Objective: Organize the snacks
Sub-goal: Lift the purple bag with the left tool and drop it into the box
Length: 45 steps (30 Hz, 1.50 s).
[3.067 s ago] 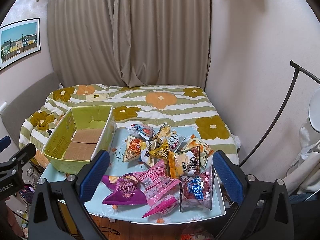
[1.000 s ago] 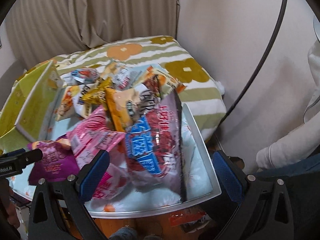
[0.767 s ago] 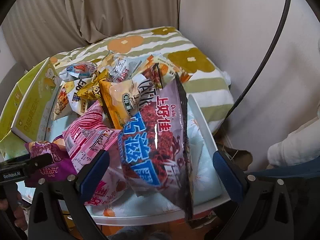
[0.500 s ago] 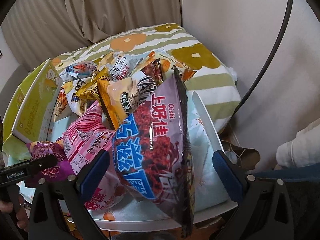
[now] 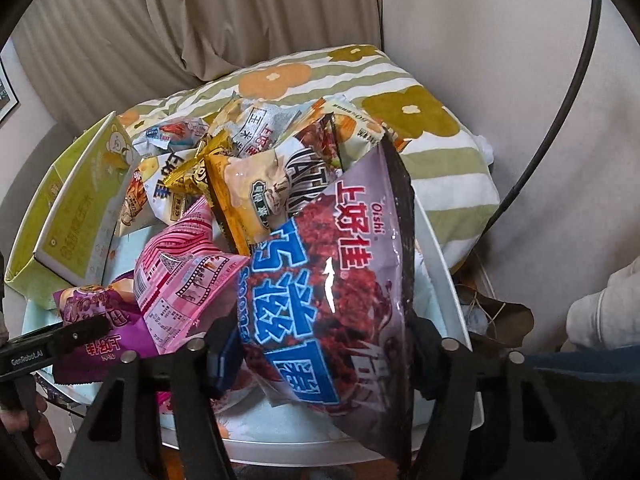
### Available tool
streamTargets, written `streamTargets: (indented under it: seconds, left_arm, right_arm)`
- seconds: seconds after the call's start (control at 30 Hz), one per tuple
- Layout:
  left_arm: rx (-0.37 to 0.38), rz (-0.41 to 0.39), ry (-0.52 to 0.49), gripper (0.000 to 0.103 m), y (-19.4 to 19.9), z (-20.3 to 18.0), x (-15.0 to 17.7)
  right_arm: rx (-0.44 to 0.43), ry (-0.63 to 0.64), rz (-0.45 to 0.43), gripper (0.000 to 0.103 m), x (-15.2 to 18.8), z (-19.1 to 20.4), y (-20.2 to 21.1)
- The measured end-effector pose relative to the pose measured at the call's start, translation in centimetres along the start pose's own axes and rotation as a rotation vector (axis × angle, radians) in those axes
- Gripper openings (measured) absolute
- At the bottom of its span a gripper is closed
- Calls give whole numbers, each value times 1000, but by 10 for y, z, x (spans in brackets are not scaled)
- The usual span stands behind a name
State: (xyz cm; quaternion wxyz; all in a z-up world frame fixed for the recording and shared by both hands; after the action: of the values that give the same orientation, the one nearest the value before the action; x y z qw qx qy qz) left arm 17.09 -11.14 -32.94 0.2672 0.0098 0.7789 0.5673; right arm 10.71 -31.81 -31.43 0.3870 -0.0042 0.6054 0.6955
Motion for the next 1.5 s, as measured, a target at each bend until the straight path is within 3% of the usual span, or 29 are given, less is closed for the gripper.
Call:
streamTargets:
  seconds: [0.43,0.67,0.87,1.13,1.3,1.5]
  left_arm:
    - [-44,-120,33,64,61,-7,1]
    - [-77,-230,55,63,118,-10,-10]
    - [-111,-325,82,64,170,14,-36]
    - [-143,-406,85,63,215,83,-91]
    - [-157,-408,89,63,224,139,-121]
    - [-172,-378,94,63,207,211,-155]
  right_arm:
    - [13,65,-86,59,-13,3,46]
    - [-58,136,-133,59,-30,34,87]
    - [-170,205,-150,59,-52,93,109]
    - [-315,269,-179,59,-86,201,119]
    - [-362,286,-180,59,-100,283,112]
    - [-360,293,-150,59,-107,356,83]
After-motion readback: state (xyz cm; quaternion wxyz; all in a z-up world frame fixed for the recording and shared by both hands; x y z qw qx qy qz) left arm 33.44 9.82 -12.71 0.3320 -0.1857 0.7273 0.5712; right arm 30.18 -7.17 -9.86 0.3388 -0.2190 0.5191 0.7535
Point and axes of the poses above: each gripper's, at about its wrist camera, not at the fingertips, and y roughly against the way its jaws point, z to its left, x to its underside, the point moved 7 cm from there along -y, roughly the way its jaws point, and after that the axes turned 13 degrees about -y, right-handed, at the moved point
